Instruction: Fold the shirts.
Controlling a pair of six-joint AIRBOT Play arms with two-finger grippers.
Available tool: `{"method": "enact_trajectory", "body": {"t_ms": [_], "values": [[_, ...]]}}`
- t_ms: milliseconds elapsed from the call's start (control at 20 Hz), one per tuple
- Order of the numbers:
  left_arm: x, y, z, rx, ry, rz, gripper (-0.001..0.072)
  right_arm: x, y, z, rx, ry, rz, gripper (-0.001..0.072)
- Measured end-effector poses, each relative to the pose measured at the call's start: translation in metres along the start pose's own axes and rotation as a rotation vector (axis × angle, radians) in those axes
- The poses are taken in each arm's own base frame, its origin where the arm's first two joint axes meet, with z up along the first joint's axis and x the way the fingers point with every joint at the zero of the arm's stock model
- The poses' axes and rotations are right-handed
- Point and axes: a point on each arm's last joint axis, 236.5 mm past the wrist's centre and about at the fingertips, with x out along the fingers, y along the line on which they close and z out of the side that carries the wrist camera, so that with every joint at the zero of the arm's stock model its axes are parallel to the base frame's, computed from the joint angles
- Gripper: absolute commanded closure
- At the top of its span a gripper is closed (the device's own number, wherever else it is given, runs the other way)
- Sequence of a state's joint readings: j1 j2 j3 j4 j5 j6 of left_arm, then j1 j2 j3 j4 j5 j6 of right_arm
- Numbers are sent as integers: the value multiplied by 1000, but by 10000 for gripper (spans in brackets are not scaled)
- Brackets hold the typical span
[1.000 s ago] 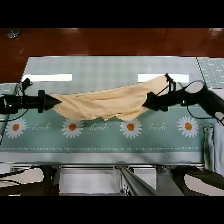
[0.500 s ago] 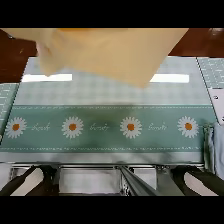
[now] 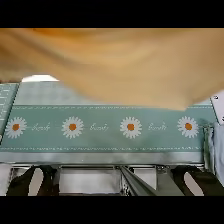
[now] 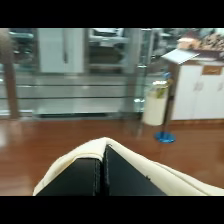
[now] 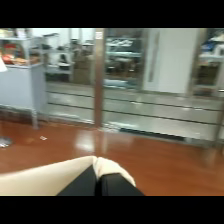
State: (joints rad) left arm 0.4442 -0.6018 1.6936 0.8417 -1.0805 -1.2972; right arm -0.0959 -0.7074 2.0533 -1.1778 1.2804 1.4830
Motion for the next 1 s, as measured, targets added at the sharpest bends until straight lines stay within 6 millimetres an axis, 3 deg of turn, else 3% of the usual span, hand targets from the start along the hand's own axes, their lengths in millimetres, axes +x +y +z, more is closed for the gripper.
{"method": "enact_trajectory", "body": {"t_ms": [100, 250, 350, 500, 650, 750, 900, 1000], "values": [[-21, -6, -8, 52, 40, 20, 677, -19, -2, -11, -6, 42, -38, 693], [-37, -4, -36, 76, 149, 19, 677, -28, -7, -42, 19, 158, -73, 693], [-34, 2, -80, 44, 296, 11, 677, -23, -11, -71, 51, 259, -77, 693], [-21, 14, -177, -29, 580, 9, 677, -4, -19, -121, 109, 415, -72, 693], [-9, 24, -280, -124, 828, 26, 676, 25, -32, -190, 185, 585, -76, 693], [5, 29, -339, -192, 905, 39, 677, 48, -42, -242, 251, 676, -88, 693], [39, 32, -404, -318, 918, 52, 677, 86, -65, -314, 345, 743, -138, 693], [69, 36, -435, -413, 897, 73, 676, 116, -83, -352, 393, 760, -176, 693]]}}
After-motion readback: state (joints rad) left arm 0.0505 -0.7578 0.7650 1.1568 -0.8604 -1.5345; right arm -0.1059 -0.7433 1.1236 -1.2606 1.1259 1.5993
